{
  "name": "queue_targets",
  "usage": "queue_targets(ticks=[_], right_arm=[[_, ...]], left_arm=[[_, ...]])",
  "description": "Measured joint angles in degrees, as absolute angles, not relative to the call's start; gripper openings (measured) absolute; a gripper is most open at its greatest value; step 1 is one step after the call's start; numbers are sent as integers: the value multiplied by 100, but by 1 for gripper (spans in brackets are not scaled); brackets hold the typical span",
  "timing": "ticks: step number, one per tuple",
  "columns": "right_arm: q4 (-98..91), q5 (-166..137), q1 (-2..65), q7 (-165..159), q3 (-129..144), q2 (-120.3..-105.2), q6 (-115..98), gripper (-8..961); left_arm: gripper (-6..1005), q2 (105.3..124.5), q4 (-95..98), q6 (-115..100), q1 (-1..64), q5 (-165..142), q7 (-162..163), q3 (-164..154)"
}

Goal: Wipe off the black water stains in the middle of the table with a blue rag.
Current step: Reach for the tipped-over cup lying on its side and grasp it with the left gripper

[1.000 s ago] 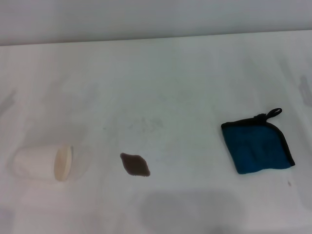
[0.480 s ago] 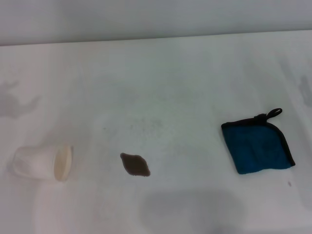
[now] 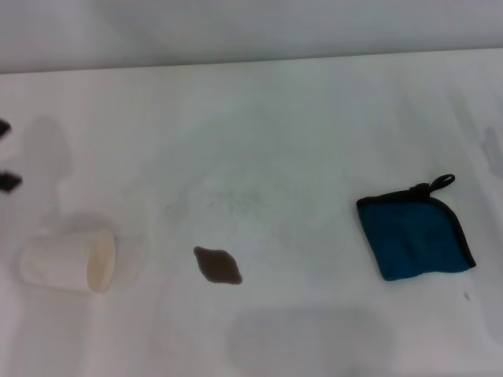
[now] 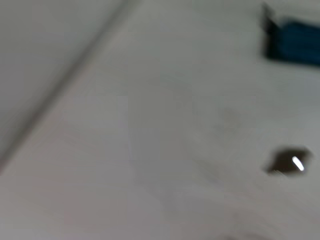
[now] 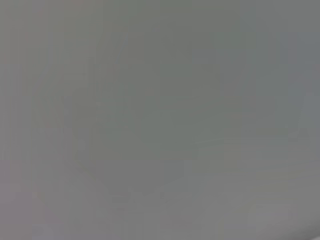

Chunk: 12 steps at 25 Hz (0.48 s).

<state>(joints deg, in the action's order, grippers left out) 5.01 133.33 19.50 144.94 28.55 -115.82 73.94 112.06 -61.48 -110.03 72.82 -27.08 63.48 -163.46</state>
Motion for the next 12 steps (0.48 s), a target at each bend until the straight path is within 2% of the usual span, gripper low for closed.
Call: queue_targets(ticks=[8,12], right_arm=[[582,13333,1869,14497,2831,-11580,7421,721],[588,13333,1830,14503,2838,-11577,7455,721]], left_arm=[[861,11755,-6155,-10928,7731,-3814,5710,-16348],[860,11881,-6183,-10853,7692,-3875,5542,-16347]])
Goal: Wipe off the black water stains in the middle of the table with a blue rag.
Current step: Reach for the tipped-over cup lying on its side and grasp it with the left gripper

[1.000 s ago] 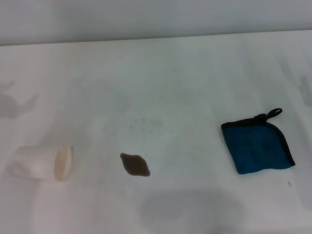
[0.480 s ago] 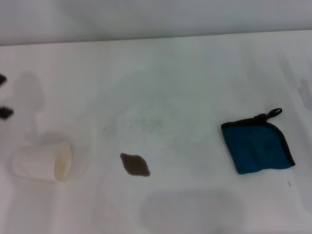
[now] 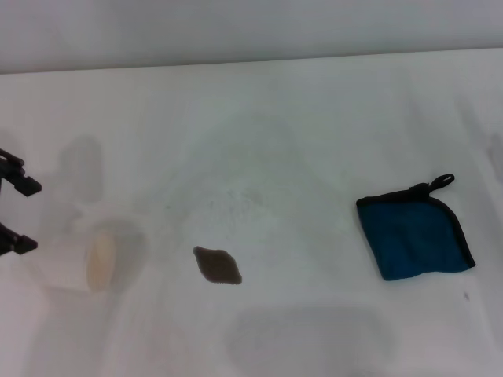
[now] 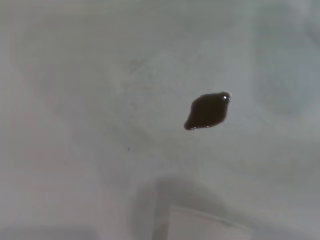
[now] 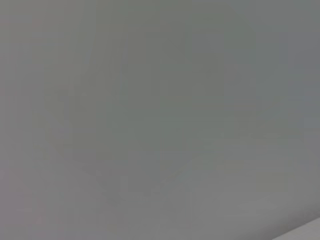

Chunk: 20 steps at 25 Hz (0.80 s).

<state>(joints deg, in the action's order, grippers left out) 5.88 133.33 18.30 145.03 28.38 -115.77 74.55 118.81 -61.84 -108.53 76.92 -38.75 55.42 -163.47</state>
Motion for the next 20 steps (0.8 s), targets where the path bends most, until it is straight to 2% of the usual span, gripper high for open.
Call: queue_targets(ticks=[20], right_arm=[[639,13326,1819,14537,2916,-11566,7444,720]], left_arm=[[861,11908,-5011,-9631,7120,-3822,5375,-16324]])
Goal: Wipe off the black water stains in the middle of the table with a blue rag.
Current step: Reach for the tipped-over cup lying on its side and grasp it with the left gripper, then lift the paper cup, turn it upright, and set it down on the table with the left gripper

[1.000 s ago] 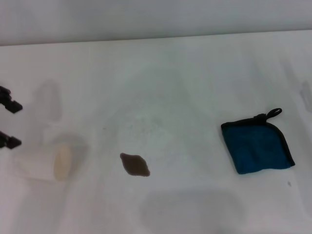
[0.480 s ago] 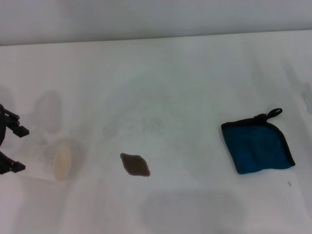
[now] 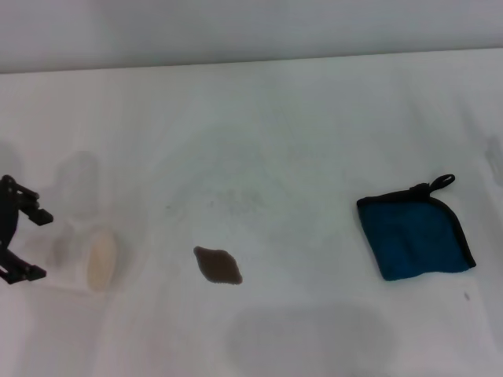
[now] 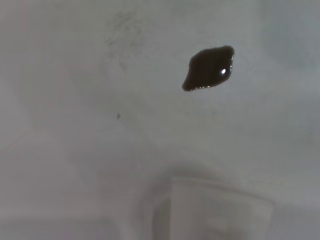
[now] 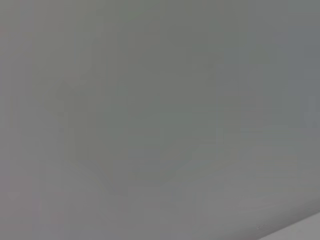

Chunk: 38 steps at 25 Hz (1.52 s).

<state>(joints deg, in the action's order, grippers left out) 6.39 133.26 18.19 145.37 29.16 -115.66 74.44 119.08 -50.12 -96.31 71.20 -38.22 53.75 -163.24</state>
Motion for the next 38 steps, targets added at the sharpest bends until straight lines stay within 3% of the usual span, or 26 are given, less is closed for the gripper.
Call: queue_targets(ticks=[18,38], right_arm=[[739,13324,1761,14510,2918,-11566,7533,720],[738,13324,1766,14529,2932,-11567,7523,721]], left_arm=[[862,11895,-3734,-8664,6901,-3777,5202,-16322],[840,11896,-3547,-8544,6812,-3614,5458,-16315]])
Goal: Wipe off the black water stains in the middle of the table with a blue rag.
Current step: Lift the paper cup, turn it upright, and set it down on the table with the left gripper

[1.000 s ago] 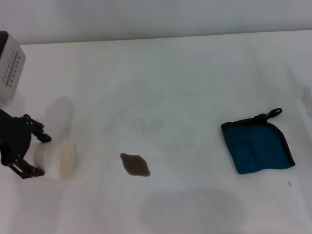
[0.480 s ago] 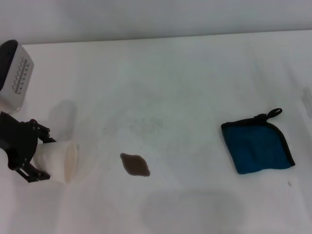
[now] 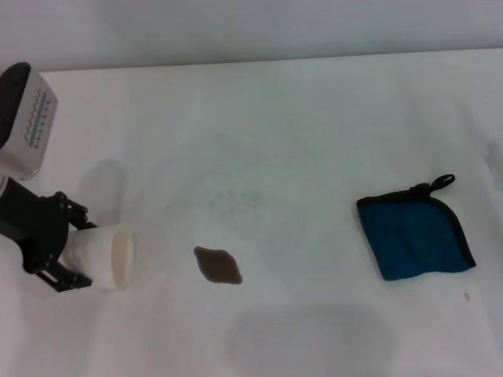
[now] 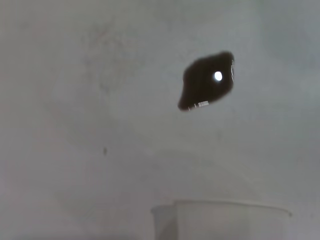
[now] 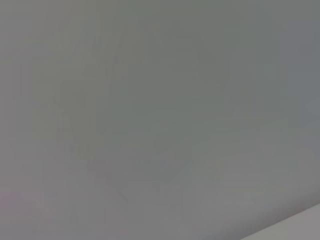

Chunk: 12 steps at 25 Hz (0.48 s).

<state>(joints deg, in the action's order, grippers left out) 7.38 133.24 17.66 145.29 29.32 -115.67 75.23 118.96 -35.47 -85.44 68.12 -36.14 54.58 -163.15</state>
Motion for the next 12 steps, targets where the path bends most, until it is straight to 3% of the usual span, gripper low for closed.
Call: queue_targets(ticks=[12], right_arm=[[226,13325,1840,14557,3226,-11544,7496,720]], left_arm=[[795,11900,-3802,-9007,6600,-1810,5874,-16312]])
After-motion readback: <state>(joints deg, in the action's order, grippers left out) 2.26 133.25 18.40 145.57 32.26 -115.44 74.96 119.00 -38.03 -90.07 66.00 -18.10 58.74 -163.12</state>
